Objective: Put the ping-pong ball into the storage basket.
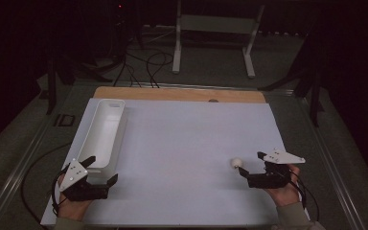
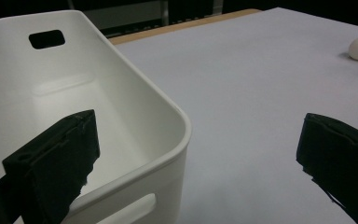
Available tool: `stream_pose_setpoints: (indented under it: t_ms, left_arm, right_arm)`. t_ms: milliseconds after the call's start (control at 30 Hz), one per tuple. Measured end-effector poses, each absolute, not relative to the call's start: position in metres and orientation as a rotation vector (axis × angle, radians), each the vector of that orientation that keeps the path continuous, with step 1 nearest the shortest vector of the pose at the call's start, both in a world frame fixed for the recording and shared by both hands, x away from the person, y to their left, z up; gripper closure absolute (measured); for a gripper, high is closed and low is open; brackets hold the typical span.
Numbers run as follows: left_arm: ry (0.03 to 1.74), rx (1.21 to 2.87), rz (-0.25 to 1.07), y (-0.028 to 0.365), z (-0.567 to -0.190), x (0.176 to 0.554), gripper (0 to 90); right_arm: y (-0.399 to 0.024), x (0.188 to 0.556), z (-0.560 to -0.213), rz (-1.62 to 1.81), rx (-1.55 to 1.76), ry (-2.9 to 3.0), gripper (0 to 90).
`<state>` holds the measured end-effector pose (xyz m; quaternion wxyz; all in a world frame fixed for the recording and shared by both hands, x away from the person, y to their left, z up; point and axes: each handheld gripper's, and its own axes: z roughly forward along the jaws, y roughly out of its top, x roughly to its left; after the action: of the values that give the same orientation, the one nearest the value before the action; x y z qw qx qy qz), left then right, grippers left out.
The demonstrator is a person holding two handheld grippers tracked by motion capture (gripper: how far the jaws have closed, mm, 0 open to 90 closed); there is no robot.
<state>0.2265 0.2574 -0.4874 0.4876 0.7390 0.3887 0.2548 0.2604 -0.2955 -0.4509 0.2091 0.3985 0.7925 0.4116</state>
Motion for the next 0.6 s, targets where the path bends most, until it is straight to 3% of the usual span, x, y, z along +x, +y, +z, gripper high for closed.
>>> stream_pose_setpoints:
  t_ms: [600]
  left_arm:
    - [0.942,1.812,0.636,0.257,-0.488,0.226,0.0]
  right_arm:
    - [-0.29,0.274,-0.449,1.069,1.1,2.263,7.8]
